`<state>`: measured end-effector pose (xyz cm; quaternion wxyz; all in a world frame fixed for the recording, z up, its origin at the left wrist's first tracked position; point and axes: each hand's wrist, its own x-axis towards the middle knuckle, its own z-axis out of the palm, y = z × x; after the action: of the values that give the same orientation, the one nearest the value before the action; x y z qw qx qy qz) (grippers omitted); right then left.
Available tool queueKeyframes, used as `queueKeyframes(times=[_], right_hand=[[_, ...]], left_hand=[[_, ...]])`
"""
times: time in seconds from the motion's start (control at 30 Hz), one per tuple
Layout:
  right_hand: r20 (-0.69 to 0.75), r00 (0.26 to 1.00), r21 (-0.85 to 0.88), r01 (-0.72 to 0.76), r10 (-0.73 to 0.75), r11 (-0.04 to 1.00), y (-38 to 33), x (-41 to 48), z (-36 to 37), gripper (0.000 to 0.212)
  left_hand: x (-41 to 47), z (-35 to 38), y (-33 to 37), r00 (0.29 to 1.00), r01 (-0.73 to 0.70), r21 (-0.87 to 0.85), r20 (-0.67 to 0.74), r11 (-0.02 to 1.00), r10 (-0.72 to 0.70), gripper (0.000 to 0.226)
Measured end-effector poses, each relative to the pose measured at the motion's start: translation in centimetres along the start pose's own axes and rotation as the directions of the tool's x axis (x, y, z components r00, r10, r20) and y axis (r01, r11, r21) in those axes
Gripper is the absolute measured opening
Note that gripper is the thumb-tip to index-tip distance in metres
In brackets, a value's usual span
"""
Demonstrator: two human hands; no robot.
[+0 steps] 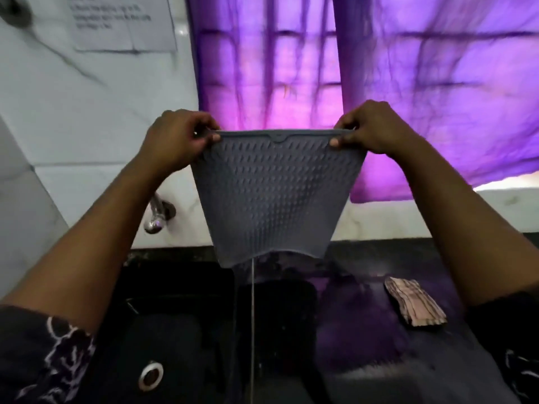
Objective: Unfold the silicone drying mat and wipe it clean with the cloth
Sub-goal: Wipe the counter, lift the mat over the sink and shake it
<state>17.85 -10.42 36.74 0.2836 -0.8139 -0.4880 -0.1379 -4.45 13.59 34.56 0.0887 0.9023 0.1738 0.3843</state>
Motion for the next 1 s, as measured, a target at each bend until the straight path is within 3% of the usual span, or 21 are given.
queueKeyframes(times=[0.07, 0.13, 0.3, 0.43, 0.63, 1.0], right_hand=[[-0.099, 0.994, 0.046, -0.034, 0.039, 0.998, -0.9, 1.7, -0.1, 0.023], [-0.057, 0.996, -0.046, -0.069, 0.066, 0.997, -1.5, 3.1, 0.5, 0.024], [-0.132, 0.985, -0.106, -0.126, 0.112, 0.986, -2.5, 5.2, 1.3, 0.025], [-0.129, 0.973, -0.101, -0.204, 0.190, 0.974, -2.6, 5.3, 0.3, 0.026], [-0.170, 0.974, -0.108, -0.172, 0.153, 0.979, -2.1, 2.6, -1.4, 0.026], [0.128, 0.986, 0.069, -0.117, 0.108, 0.991, 0.3, -10.9, -5.5, 0.011]], left_hand=[[1.5, -1.0, -0.1, 0.999, -0.004, -0.006, -0.033, 1.000, 0.004, 0.020], [2.7, -1.4, -0.3, 1.000, 0.003, 0.089, 0.025, 0.996, -0.005, 0.020], [4.8, -2.3, -0.5, 0.997, 0.073, 0.196, 0.018, 0.978, -0.078, 0.024], [5.6, -2.9, 0.8, 0.998, 0.061, 0.179, 0.000, 0.982, -0.062, 0.025], [4.0, -2.3, 1.7, 0.999, 0.053, 0.112, -0.016, 0.992, -0.052, 0.025], [-6.8, -1.8, 8.0, 0.996, -0.016, -0.027, 0.090, 1.000, 0.018, 0.020]])
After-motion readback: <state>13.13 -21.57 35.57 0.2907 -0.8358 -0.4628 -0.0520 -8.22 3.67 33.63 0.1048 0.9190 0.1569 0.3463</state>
